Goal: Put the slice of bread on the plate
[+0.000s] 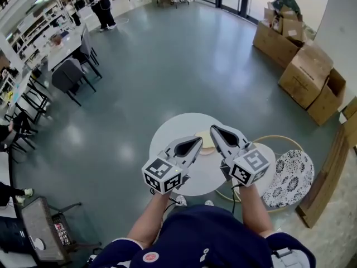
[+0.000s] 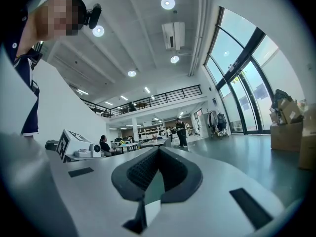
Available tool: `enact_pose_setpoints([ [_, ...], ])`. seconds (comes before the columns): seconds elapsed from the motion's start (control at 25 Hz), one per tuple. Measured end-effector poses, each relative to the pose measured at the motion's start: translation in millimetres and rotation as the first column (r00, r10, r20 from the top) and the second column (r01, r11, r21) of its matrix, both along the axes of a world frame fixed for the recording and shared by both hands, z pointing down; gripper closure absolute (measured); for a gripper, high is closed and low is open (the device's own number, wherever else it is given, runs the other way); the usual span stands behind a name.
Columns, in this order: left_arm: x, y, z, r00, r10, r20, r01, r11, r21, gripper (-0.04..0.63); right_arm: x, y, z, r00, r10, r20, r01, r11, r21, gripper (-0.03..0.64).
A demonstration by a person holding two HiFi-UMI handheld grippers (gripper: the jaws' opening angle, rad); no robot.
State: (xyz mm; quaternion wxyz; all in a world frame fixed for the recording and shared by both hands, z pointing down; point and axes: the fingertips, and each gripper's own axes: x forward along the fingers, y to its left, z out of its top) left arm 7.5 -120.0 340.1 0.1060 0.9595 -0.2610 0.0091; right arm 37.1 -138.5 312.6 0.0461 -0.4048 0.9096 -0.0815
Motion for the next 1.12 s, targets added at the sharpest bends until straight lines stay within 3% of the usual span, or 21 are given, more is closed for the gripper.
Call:
enact_pose_setpoints([
  [1.12,-2.8,13.3,-7.8,1.000,0.020,-0.005,-0.020,1.000,0.017,0.589,-3.2,10.1,-13.9,1.000,0.019,-0.008,-0.019,1.000,0.015,0.612],
])
